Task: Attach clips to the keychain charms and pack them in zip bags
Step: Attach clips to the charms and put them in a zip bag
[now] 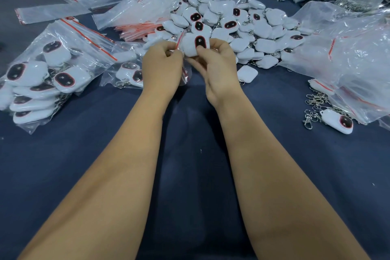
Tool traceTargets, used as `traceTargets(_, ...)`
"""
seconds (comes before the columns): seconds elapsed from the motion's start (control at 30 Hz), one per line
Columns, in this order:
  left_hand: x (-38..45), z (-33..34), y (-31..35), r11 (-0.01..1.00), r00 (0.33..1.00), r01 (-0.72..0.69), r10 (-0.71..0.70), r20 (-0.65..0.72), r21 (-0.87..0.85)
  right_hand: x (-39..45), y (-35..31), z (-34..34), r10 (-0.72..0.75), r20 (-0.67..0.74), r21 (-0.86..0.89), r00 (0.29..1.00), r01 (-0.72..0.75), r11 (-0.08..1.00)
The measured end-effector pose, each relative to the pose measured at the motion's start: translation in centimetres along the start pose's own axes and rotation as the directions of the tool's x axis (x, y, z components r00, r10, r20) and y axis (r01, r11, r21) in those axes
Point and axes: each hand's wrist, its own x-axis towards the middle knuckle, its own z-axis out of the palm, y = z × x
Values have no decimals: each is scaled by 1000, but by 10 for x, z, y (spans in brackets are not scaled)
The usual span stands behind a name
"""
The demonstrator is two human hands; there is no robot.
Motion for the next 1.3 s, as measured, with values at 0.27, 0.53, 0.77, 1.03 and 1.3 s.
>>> traceTargets(0.27, 1, -2, 8, 998, 995, -42, 38, -88, -52, -2, 11, -2, -210, 167, -513, 963, 267, 816)
traceTargets(0.53, -4, -3, 10, 978, 971, -200, 191, -141, -53, 1, 15, 0, -93, 237, -575, 967, 217, 789)
traceTargets(0.77, -3, -3, 7, 985, 975, -170, 163, -151, -39, -2, 11, -3, -212, 62, -599, 975, 206, 773)
traceTargets(1.03, -8, 9, -1, 844, 954, -299, 260, 148, 445, 0, 3, -9, -247, -29, -724, 969, 150, 673)
traceTargets(1.3, -24, 24, 12, 454, 902, -431, 200, 383, 780, 5, 2, -25, -272, 2, -1000, 962, -4, -23)
